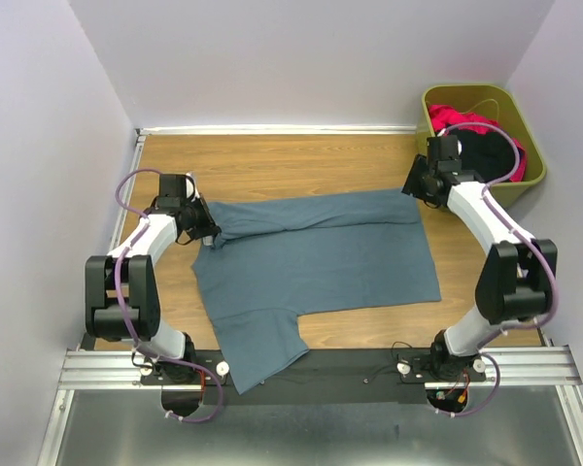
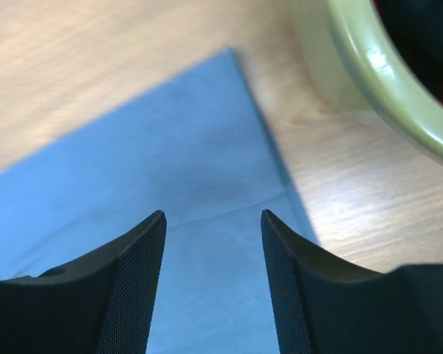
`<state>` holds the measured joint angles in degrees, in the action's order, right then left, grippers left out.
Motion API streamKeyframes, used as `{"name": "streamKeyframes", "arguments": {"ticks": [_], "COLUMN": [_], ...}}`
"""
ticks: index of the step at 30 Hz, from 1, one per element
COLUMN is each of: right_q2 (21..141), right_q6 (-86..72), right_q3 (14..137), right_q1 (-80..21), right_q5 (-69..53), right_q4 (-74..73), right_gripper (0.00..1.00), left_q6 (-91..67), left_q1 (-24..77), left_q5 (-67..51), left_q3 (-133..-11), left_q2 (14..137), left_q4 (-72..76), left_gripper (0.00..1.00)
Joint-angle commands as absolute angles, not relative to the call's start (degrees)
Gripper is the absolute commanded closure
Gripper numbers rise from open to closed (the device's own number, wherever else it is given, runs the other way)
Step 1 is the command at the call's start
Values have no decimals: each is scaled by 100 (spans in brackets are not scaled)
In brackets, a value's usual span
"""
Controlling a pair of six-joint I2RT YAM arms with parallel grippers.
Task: Fold and stack the t-shirts
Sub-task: Fold the tshirt
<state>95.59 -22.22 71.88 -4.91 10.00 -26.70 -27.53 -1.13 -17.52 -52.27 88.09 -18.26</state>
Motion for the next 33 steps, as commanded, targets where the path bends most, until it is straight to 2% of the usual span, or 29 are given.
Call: {"name": "streamKeyframes", "arguments": {"ticks": [1,9,20,27,33], "right_q2": [8984,8719,8640,8736,9087], "right_q6": [-2206,-2180,-1969,-1864,-1793], "right_q3": [7049,6671,6284,5994,5792], "right_q1": [-667,-1028,-1371,-1941,-2539], "right_q5": [282,-263,-834,-1406,-1881], "right_q4": [-2795,-2663,-2356,-1645,-723], "right_gripper": [38,38,39,39,39], "left_q6": [-2786,-2926,-3146,-3296,-3296], "left_q1": [-158,-141,-27,-9,-26], "left_q5": [-1846,-1749,-1723,-1626,-1485], "left_q3": [-5194,-5098,-4378,-4140,-4429], "left_q2": [8359,7823,7453,7391,7672], "left_q4": [-1907,-2074,-1925,-1697,-1468], "left_gripper": [100,100,100,100,100]}}
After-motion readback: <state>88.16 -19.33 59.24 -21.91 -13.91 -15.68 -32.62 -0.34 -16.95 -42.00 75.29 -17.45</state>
